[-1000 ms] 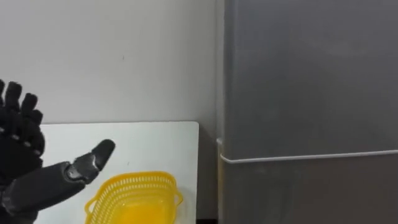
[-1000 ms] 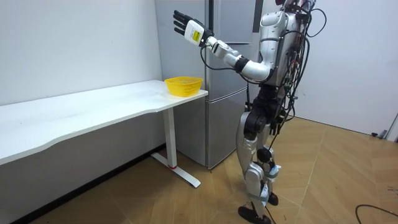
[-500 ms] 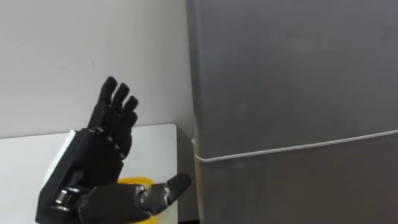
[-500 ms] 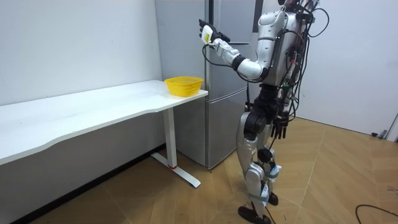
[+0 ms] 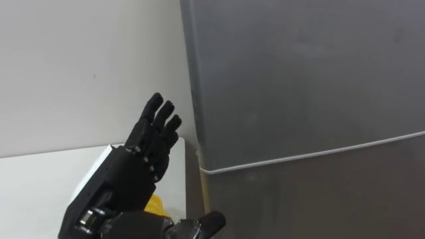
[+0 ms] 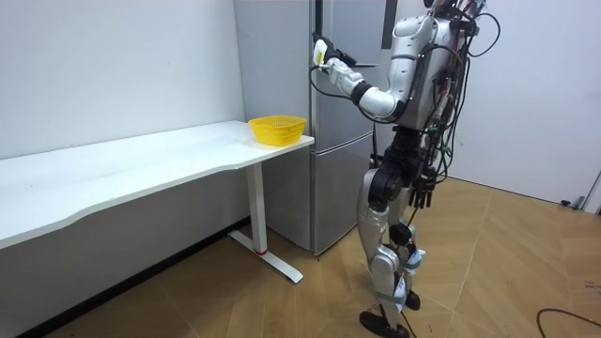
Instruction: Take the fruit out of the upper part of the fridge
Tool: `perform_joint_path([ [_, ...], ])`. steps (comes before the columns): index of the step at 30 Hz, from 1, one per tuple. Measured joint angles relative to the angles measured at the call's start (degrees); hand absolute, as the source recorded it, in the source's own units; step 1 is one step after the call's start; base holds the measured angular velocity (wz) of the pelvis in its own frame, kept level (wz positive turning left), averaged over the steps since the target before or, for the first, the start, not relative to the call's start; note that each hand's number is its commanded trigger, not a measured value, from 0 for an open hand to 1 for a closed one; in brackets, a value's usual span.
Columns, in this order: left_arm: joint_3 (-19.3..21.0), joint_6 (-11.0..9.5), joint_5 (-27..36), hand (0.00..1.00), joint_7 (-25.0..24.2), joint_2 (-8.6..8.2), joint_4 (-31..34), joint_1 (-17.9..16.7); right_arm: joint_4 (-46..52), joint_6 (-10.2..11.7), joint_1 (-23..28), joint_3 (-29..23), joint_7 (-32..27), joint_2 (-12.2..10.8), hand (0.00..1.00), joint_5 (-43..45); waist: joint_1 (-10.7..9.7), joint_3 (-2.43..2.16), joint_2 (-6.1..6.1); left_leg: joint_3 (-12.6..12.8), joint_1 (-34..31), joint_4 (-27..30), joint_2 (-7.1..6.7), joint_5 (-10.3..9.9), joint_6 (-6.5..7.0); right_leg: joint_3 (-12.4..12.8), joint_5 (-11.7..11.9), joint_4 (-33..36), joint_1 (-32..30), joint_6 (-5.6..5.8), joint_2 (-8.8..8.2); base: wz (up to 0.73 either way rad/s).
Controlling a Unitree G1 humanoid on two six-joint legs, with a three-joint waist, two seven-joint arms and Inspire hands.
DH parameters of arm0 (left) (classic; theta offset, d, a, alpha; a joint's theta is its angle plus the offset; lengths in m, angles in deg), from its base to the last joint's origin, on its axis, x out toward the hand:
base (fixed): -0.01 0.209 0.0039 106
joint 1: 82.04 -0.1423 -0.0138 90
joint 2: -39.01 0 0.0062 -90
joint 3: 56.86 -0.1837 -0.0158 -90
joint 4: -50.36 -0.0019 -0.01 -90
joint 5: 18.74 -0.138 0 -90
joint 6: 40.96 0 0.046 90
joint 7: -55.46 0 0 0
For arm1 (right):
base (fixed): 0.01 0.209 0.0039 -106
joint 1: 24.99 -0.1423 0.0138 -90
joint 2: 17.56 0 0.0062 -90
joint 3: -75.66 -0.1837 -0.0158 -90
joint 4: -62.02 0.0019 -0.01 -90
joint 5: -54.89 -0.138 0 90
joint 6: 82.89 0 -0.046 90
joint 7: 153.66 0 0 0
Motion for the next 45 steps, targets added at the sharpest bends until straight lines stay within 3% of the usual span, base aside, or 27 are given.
perform_joint_path([
  [7, -1.07, 0.09, 0.04, 0.00, -1.04, 0.07, 0.00, 0.00, -0.46, -0.08, -0.23, -0.01, -1.05, 0.02, 0.00, 0.04, -0.09, 0.27, -0.45, 0.94, -0.14, -0.01, -0.01, 0.00, 0.00, 1.00, 0.01, -0.06, -0.44, 0.01, 0.05, -0.08],
  [15, -3.24, 1.31, 0.86, 0.00, -2.95, 0.33, 0.04, 1.35, -0.91, -0.83, -1.19, 0.07, -1.57, 0.17, 0.00, -0.70, -0.35, -0.30, 0.36, 1.53, -0.25, -0.03, 0.01, 0.00, 0.00, 1.26, 0.01, -0.17, -0.65, 0.01, 0.04, -0.01],
  [25, -3.09, 1.65, 1.73, 0.00, -2.70, 0.75, 0.03, 1.47, -0.90, -0.78, -1.16, 0.54, -1.62, 0.62, 0.00, -2.67, -0.81, -0.05, -0.04, 2.25, -0.14, -0.03, 0.11, -0.01, 0.00, 1.26, 0.03, -0.11, -0.62, 0.00, 0.02, 0.00],
  [36, -3.17, 1.76, 1.72, 0.00, -2.59, 0.80, 0.04, 1.47, -0.90, -0.80, -1.02, 0.56, -1.63, 0.62, 0.00, -2.66, -1.14, -0.13, -0.22, 2.36, -0.02, -0.03, 0.14, -0.01, 0.00, 1.31, 0.05, -0.11, -0.70, -0.02, 0.07, 0.00],
  [37, -3.20, 1.76, 1.72, 0.35, -2.58, 0.81, 0.04, 1.47, -0.90, -0.80, -1.00, 0.61, -1.62, 0.62, 0.00, -2.69, -1.13, -0.15, -0.23, 2.36, -0.03, -0.01, 0.15, -0.01, 0.00, 1.30, 0.05, -0.11, -0.69, -0.02, 0.08, 0.00],
  [38, -3.24, 1.76, 1.74, 0.56, -2.59, 0.82, 0.05, 1.47, -0.92, -0.79, -1.00, 0.74, -1.62, 0.67, 0.00, -2.74, -1.12, -0.18, -0.23, 2.35, -0.03, -0.01, 0.15, -0.01, 0.00, 1.31, 0.06, -0.10, -0.66, -0.03, 0.08, 0.00],
  [39, -3.25, 1.76, 1.75, 0.74, -2.63, 0.82, 0.05, 1.47, -0.92, -0.78, -1.01, 1.19, -1.63, 0.80, 0.00, -3.01, -1.11, -0.19, -0.21, 2.35, -0.03, -0.01, 0.16, -0.01, 0.00, 1.31, 0.07, -0.08, -0.64, -0.04, 0.08, 0.00],
  [41, -3.24, 1.75, 1.75, 0.99, -2.63, 0.82, 0.05, 1.47, -0.95, -0.77, -1.01, 1.31, -1.65, 0.92, 0.00, -3.29, -1.09, -0.23, -0.20, 2.34, -0.04, -0.01, 0.16, -0.01, 0.00, 1.31, 0.10, -0.06, -0.62, -0.03, 0.08, 0.00],
  [45, -1.74, 1.75, 1.73, 1.00, -0.99, 0.82, 0.04, 1.47, -0.98, -0.71, -1.04, 2.32, -1.57, 1.07, 0.00, -3.42, -0.93, -0.37, -0.15, 2.29, -0.06, -0.01, 0.15, -0.01, 0.00, 1.23, 0.10, -0.07, -0.59, -0.03, 0.06, 0.00],
])
